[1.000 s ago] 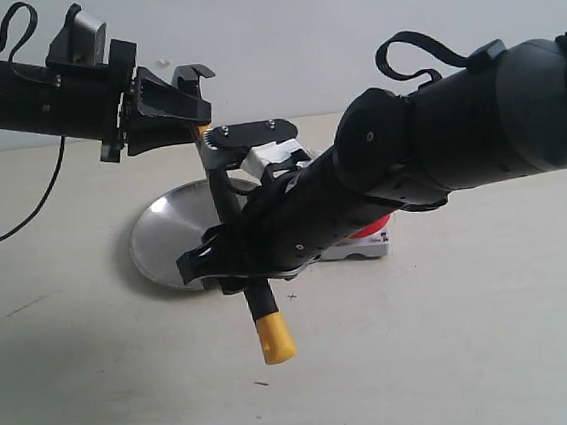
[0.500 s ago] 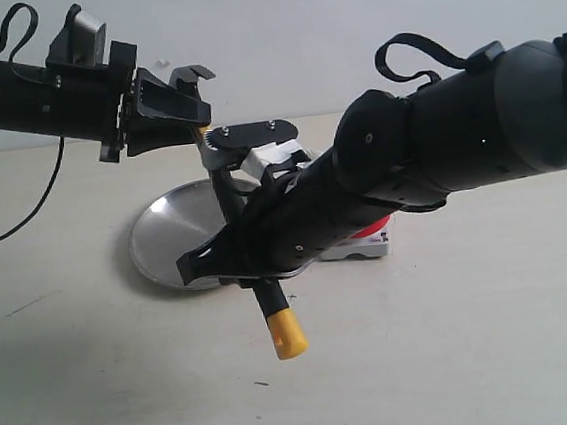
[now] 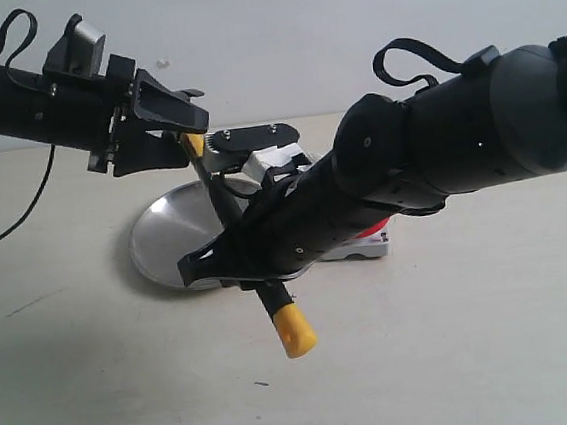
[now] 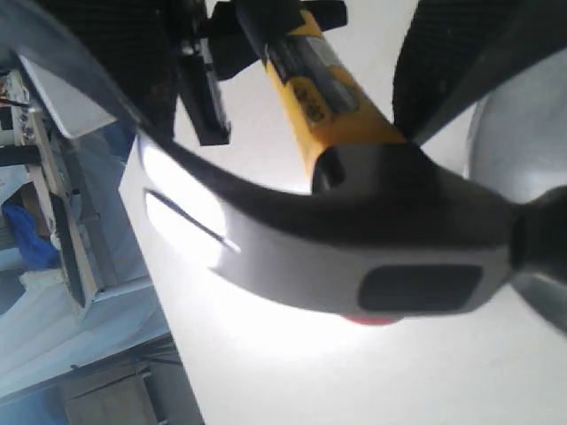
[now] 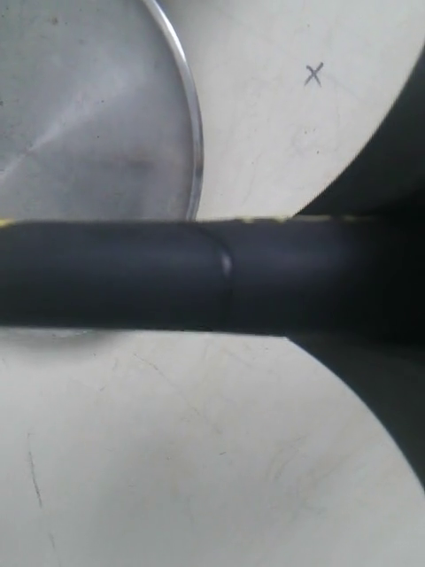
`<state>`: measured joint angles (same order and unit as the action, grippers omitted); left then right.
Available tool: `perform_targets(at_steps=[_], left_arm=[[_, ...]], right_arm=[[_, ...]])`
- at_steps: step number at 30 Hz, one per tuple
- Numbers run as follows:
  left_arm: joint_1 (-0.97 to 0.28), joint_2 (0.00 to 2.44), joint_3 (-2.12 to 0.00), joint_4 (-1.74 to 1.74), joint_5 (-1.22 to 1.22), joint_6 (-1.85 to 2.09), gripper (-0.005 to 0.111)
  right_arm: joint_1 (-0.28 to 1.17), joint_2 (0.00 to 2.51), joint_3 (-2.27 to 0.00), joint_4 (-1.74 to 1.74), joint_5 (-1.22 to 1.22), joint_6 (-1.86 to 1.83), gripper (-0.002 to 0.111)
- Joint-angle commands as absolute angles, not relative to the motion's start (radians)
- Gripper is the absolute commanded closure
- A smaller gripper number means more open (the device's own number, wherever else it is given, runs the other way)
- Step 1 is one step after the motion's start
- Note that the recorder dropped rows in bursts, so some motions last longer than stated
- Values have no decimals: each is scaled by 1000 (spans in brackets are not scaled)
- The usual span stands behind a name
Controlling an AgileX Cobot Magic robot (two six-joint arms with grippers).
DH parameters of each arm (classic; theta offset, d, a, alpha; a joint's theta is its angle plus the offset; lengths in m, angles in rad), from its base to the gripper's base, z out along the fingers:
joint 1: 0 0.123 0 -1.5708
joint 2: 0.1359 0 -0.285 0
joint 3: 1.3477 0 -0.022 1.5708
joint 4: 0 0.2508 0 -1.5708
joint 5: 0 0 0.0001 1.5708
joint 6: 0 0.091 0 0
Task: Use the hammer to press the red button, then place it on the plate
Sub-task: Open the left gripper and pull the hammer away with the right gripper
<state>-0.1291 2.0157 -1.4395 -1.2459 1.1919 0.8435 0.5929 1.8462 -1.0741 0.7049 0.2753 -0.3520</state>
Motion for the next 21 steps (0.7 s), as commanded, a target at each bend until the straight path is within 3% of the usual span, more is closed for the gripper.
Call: perform_targets(at_steps=[1, 14, 17, 19, 21], left_arm=[[-102, 2000, -1441, -1177, 1221, 788, 40], [-63, 1981, -1441, -1124, 1221, 744, 43], [-45, 1947, -1441, -1035, 1221, 676, 59], [-32, 1912, -1441, -958, 1221, 641, 76], [-13, 1864, -1417, -934, 1221, 625, 101]], right_arm=[[593, 1839, -1084, 698, 190, -366, 108], [593, 1830, -1084, 700, 99, -366, 108], [591, 1811, -1084, 700, 97, -366, 108], [582, 1795, -1084, 700, 105, -366, 108], [573, 1776, -1076, 698, 110, -366, 108]])
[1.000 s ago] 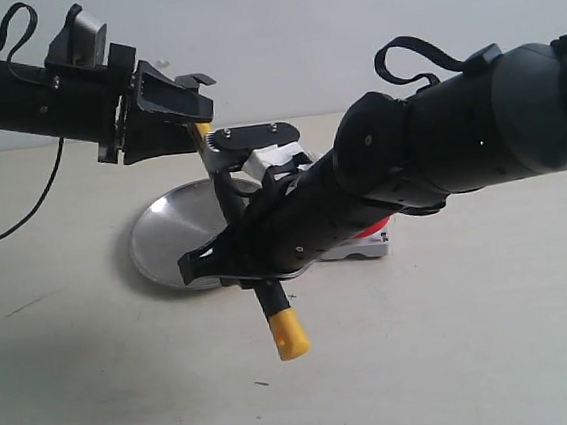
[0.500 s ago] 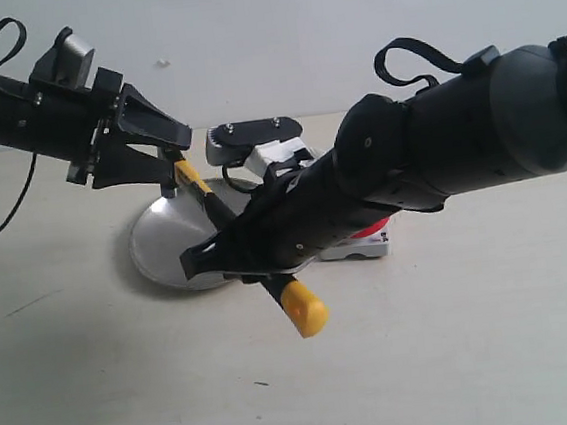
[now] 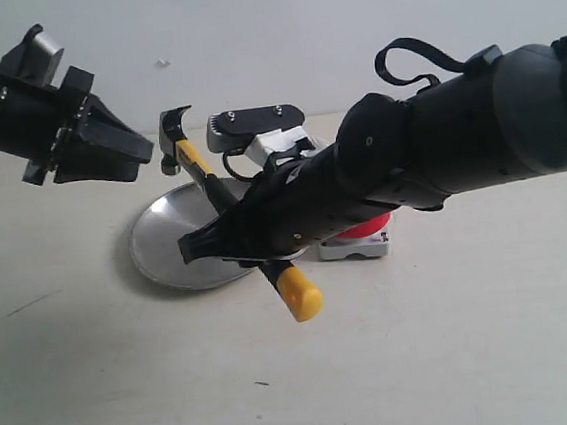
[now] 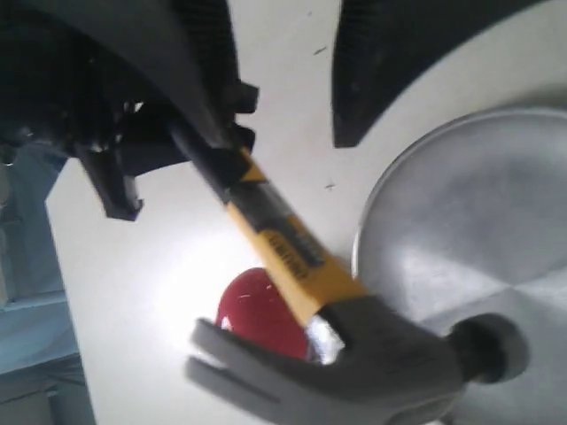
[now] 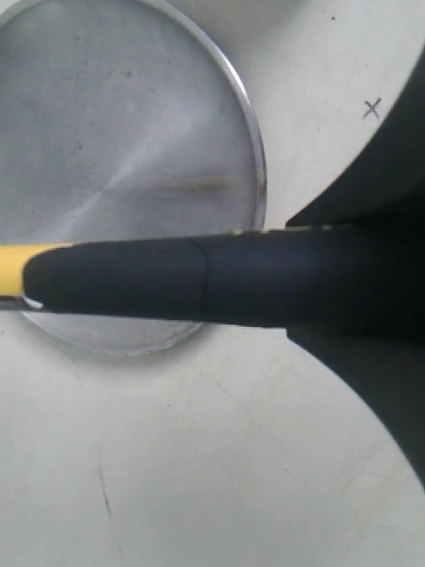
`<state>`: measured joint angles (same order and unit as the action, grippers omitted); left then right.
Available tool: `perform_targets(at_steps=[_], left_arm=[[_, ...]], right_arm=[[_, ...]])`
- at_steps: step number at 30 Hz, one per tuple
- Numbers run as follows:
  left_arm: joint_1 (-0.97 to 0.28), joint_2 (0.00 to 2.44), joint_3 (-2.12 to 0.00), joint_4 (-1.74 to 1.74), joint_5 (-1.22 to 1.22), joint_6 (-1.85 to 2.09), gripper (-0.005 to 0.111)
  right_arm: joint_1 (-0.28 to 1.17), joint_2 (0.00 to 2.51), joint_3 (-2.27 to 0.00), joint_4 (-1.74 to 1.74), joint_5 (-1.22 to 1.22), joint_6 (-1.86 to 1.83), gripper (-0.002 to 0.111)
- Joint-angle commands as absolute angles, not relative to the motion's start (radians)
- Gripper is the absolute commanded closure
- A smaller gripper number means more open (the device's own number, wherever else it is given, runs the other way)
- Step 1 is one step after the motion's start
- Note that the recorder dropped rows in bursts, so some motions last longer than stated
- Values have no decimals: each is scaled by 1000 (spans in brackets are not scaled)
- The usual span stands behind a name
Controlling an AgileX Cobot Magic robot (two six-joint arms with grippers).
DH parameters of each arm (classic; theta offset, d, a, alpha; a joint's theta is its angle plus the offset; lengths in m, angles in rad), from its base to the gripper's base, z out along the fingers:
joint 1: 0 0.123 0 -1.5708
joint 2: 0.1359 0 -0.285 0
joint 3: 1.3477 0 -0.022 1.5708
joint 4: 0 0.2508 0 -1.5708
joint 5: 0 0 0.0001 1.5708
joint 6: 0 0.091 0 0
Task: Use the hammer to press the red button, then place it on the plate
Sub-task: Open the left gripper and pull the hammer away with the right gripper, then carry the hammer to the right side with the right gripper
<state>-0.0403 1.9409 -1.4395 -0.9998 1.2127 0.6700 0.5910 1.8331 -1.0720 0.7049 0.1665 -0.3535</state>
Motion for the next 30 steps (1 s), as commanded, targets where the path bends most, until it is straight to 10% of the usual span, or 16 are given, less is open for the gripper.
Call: perform_targets(at_steps=[1, 18, 30], left_arm=[[-5, 1842, -1400, -936, 1221, 632, 106], [53, 877, -637, -1079, 834, 781, 107], [53, 0, -412, -760, 797, 315, 107]], right_arm=[[569, 1768, -1067, 698, 110, -366, 108], [507, 1361, -794, 554, 151, -299, 108], [384, 1133, -774, -252, 660, 358, 108]])
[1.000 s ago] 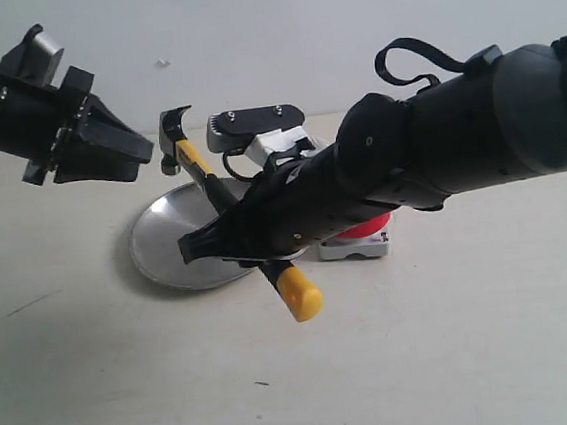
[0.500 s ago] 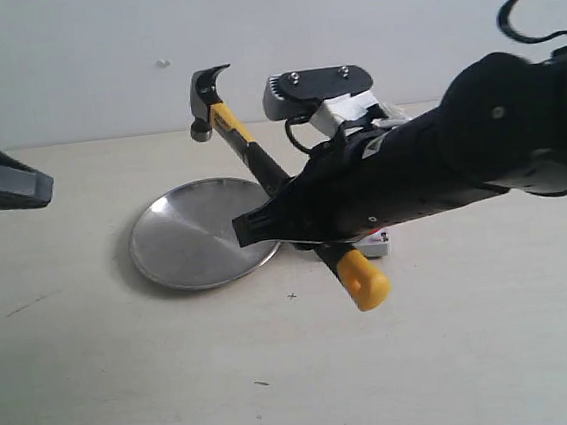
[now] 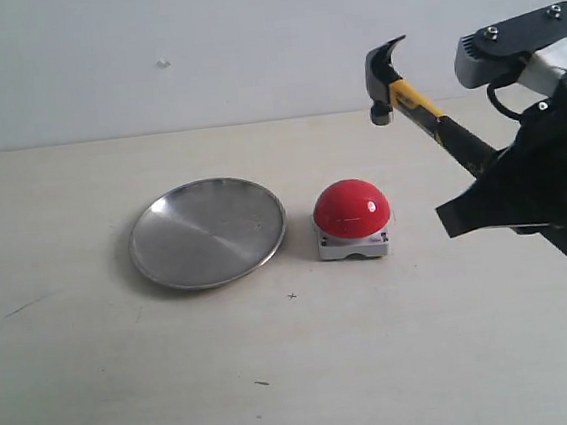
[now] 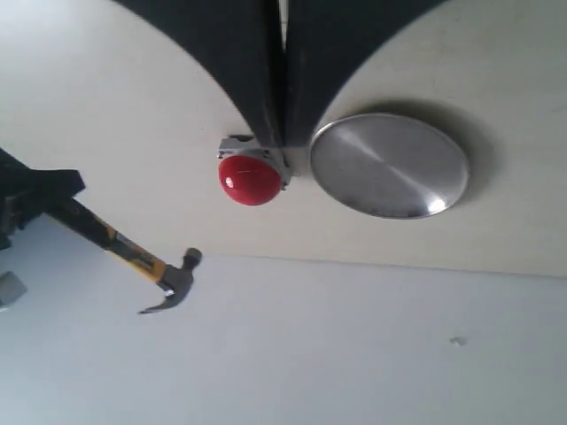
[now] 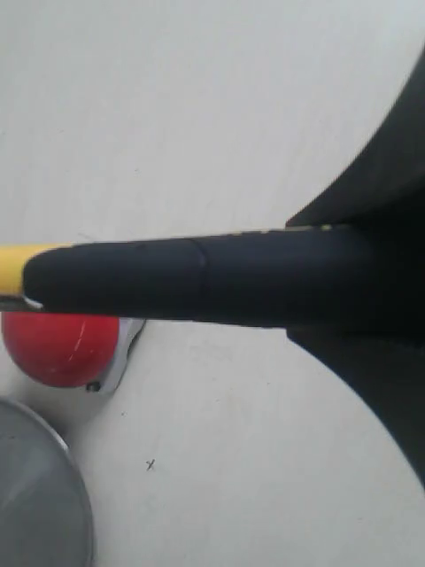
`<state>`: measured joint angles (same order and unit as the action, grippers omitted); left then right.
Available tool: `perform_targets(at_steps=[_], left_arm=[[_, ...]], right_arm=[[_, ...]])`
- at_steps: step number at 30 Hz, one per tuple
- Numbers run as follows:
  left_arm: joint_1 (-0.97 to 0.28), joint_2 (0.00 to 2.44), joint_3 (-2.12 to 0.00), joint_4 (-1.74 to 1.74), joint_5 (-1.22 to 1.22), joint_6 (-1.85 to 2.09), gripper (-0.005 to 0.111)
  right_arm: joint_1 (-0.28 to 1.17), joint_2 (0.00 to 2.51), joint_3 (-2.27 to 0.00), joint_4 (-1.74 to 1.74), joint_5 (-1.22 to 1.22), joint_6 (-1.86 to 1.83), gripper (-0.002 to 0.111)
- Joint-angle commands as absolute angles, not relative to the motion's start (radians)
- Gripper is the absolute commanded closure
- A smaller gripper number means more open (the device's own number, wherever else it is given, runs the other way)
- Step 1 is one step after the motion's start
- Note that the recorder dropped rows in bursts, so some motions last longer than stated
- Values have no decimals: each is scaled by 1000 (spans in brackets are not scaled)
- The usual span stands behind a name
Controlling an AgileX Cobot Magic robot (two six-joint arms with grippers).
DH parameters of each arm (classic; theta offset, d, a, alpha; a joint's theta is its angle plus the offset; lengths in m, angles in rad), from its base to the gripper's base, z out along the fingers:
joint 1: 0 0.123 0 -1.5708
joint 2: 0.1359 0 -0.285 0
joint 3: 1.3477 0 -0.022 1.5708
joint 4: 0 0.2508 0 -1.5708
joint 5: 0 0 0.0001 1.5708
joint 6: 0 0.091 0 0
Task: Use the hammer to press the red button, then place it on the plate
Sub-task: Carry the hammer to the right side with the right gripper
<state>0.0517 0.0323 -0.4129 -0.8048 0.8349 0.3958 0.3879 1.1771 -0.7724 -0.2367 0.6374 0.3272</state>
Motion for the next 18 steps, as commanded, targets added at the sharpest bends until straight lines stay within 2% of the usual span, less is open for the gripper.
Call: perform_targets(at_steps=[1, 10, 18], left_arm=[[53, 0, -410, -764, 784, 313, 107], [53, 0, -293, -900, 631, 336, 107], [53, 0, -49, -901, 224, 394, 107]], right_arm=[[384, 1131, -772, -246, 667, 368, 108], [384, 1010, -671, -268, 579, 438, 108], [384, 998, -670, -268, 579, 438, 108]])
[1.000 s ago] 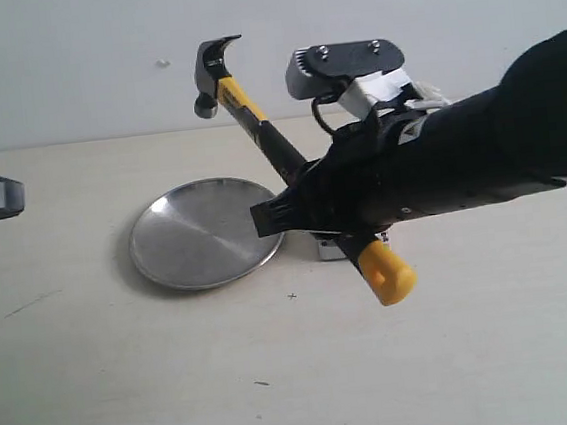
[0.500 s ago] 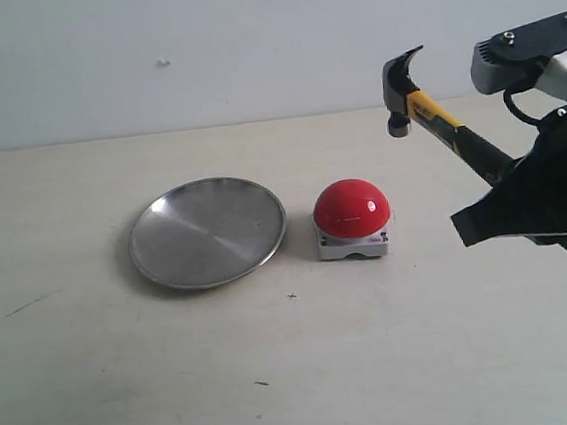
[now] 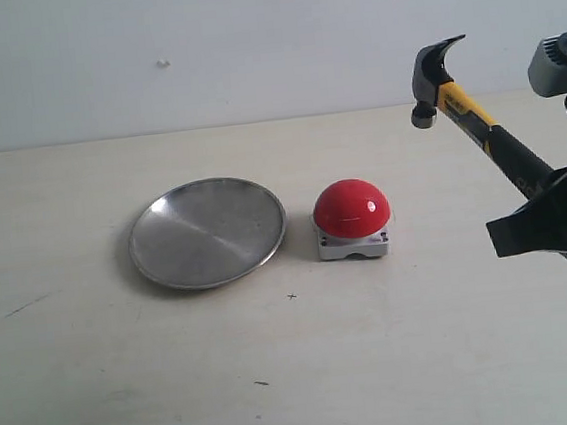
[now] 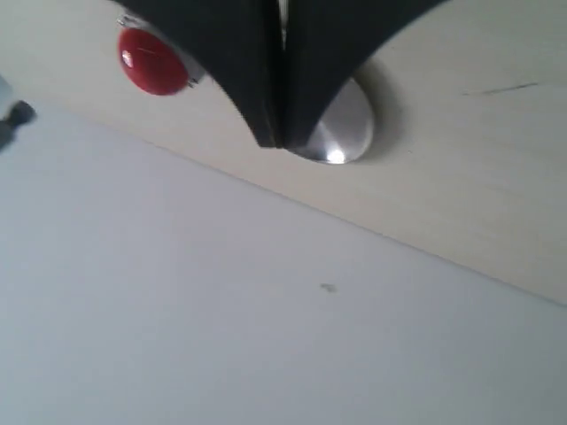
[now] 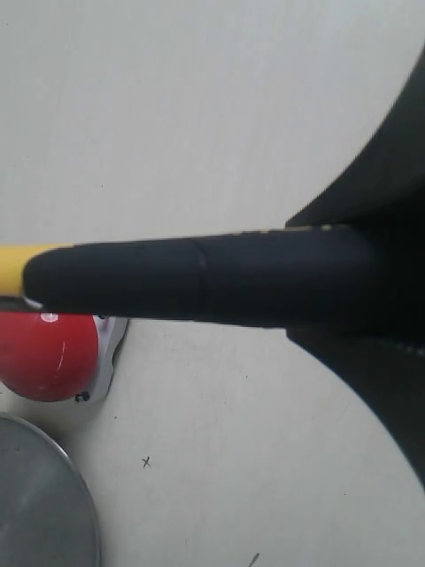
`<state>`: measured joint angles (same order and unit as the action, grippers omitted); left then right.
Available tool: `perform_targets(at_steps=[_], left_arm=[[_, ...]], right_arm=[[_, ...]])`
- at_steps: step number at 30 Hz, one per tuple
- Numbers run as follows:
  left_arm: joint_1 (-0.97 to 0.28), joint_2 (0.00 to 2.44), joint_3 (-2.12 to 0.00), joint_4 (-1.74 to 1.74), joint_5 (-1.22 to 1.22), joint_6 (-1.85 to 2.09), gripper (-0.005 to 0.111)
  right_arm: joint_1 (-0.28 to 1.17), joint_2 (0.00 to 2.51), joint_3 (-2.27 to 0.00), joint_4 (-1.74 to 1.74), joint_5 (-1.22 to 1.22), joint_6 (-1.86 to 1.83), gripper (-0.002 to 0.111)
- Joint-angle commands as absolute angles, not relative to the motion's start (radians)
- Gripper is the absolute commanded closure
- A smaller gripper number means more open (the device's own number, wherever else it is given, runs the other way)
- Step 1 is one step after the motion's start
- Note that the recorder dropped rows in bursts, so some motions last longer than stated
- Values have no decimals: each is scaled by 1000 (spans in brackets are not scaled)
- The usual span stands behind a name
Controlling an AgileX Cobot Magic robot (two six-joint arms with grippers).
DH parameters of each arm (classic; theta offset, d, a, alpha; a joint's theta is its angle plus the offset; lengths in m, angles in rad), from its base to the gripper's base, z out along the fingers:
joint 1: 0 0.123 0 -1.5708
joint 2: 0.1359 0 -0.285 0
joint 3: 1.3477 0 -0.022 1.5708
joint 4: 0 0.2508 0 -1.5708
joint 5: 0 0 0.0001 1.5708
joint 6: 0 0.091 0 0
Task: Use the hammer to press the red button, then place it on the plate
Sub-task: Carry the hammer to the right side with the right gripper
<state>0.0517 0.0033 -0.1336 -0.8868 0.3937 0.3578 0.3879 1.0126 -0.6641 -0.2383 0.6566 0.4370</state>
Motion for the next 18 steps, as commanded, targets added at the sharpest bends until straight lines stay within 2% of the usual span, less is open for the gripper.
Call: perform_targets(at_steps=[1, 9, 18], left_arm=[[53, 0, -32, -901, 203, 421, 107], [53, 0, 0, -862, 171, 456, 107], [53, 0, 0, -879, 334, 449, 107]], right_arm=[[384, 998, -668, -268, 571, 438, 108], [384, 1000, -666, -260, 493, 438, 108], [384, 1002, -666, -263, 479, 438, 108]])
